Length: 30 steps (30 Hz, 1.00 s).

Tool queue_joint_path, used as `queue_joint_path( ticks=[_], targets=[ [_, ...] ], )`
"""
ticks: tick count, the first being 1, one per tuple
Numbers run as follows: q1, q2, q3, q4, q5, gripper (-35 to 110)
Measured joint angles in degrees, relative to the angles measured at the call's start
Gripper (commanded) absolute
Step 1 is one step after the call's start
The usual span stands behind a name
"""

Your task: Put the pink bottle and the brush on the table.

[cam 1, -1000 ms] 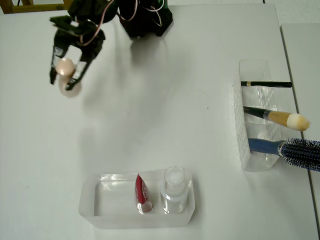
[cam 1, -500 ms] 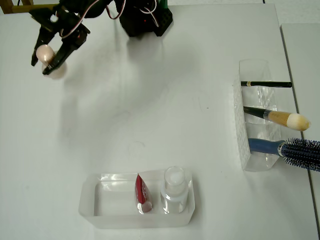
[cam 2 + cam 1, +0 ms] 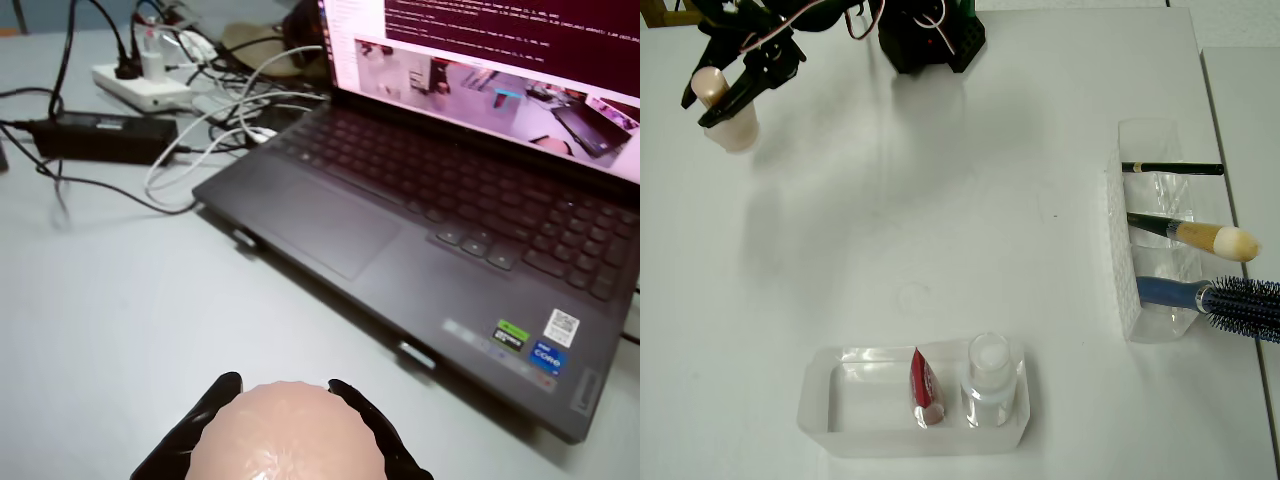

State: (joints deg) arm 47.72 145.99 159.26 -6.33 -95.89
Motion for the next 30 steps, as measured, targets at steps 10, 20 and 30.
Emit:
queue_joint_path(
  ticks=[10,20,30],
  targets=[
    [5.7,-2.5,5.5,-11.7,-0.8,0],
    [6.9,-15.7,6.1,-28.0,-1.8,0],
    [6.9,-25.0,6.1,-36.9,-1.5,0]
  ],
)
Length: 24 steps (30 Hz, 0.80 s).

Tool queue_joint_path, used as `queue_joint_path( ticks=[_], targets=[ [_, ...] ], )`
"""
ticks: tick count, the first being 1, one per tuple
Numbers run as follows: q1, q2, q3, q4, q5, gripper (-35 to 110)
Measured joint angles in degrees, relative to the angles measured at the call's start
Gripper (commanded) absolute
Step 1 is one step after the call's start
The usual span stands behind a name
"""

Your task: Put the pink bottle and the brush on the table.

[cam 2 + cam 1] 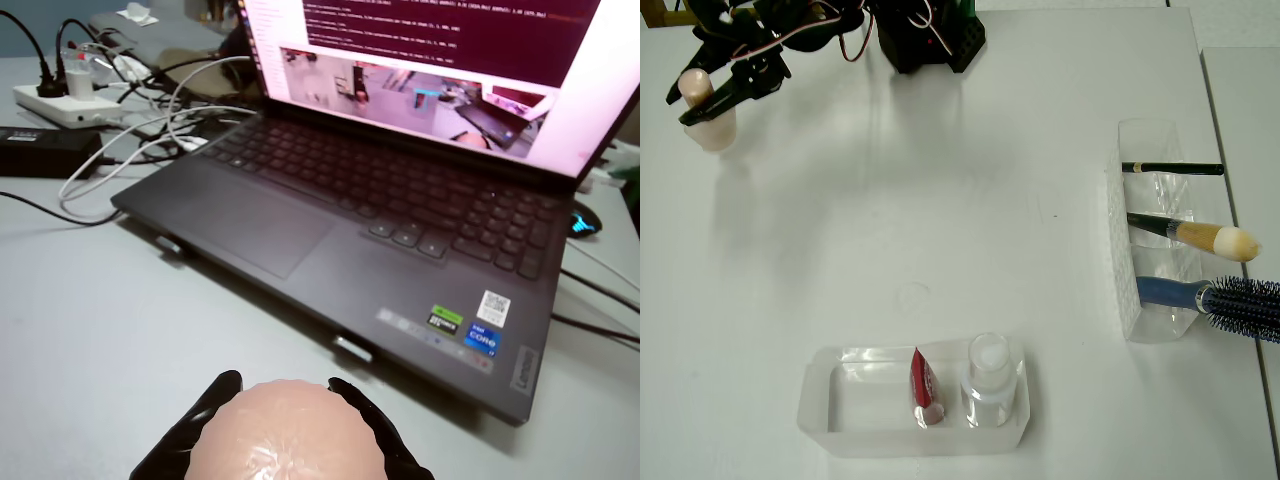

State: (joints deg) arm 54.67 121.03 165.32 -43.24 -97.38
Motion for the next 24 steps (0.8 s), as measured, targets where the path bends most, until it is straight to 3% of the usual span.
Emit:
queue_joint_path(
  ticks=[9,24],
  targets=[
    [-0.1,-4.0,1.4,-0.2,0.2,0],
    [-0.1,-13.4,3.0,-13.3,-0.4,0]
  ],
)
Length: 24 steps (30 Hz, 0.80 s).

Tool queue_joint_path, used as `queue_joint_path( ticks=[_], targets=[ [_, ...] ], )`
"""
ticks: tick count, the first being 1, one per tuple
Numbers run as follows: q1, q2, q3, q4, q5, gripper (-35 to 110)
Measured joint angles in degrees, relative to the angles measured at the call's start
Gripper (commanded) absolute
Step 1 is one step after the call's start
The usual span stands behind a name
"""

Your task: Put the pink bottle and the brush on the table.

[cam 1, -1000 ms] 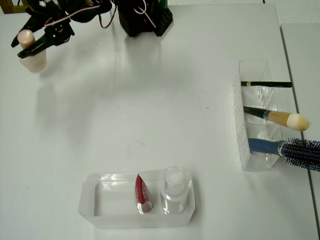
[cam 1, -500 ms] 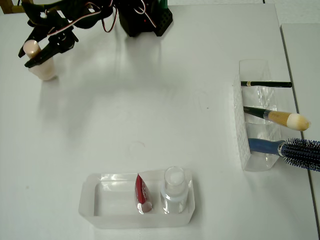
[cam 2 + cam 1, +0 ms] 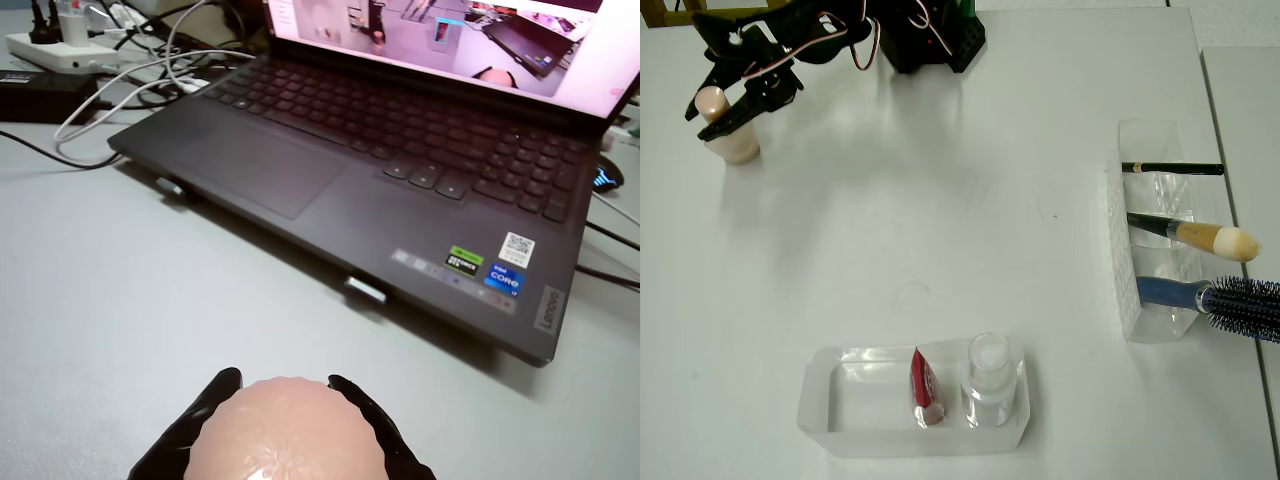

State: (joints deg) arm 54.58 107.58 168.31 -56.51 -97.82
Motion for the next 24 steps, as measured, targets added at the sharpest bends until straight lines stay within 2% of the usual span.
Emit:
queue_joint_path(
  ticks=[9,24],
  targets=[
    [0.0,-3.0,0.0,-6.3,-1.0,0],
    [0.4,-8.3,-0.3,-8.6,-0.5,0]
  ],
)
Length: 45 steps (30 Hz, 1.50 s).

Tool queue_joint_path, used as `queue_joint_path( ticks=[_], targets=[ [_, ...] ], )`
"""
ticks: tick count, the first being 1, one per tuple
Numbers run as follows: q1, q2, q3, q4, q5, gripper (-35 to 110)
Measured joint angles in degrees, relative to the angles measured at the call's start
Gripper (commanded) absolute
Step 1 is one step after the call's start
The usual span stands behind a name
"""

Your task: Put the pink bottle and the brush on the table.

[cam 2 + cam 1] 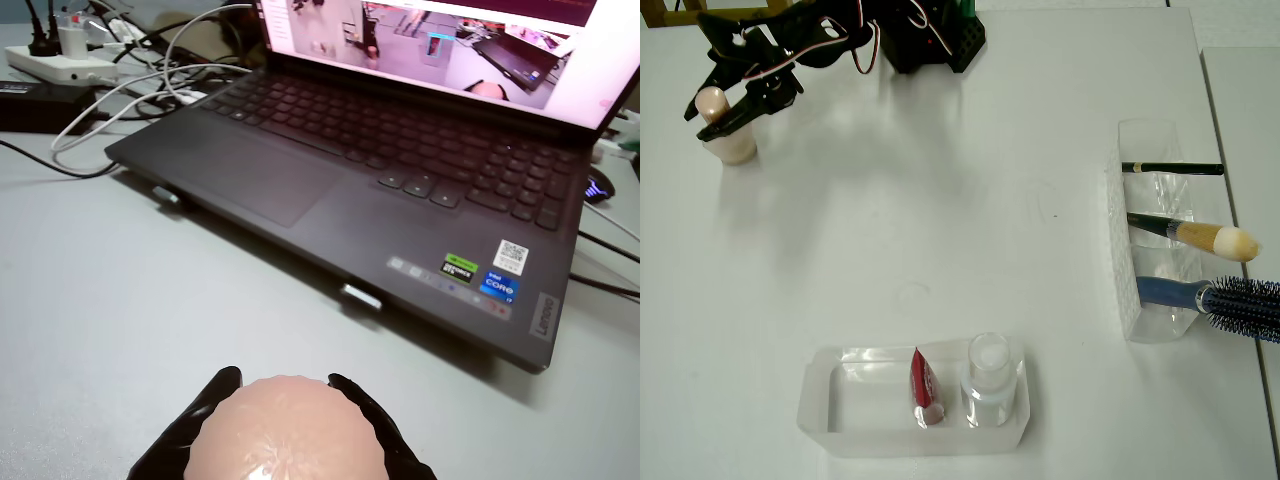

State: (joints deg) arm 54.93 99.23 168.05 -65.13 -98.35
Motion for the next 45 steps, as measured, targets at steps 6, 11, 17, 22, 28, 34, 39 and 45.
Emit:
queue_joint_path(
  ticks=[6,11,17,22,28,34,39,45],
  targets=[
    [-0.1,0.2,0.0,0.8,0.0,11],
    [0.2,-0.2,0.3,2.5,-0.2,19],
    [0.2,-0.1,0.2,3.2,-0.4,26],
    [0.2,0.0,0.1,4.0,-0.4,36],
    [0.2,1.9,0.1,6.8,-0.4,49],
    [0.2,4.9,0.1,9.9,-0.4,58],
    [0.2,9.2,0.1,15.4,-0.8,63],
    [0.2,15.2,0.2,20.7,-2.8,68]
  ],
)
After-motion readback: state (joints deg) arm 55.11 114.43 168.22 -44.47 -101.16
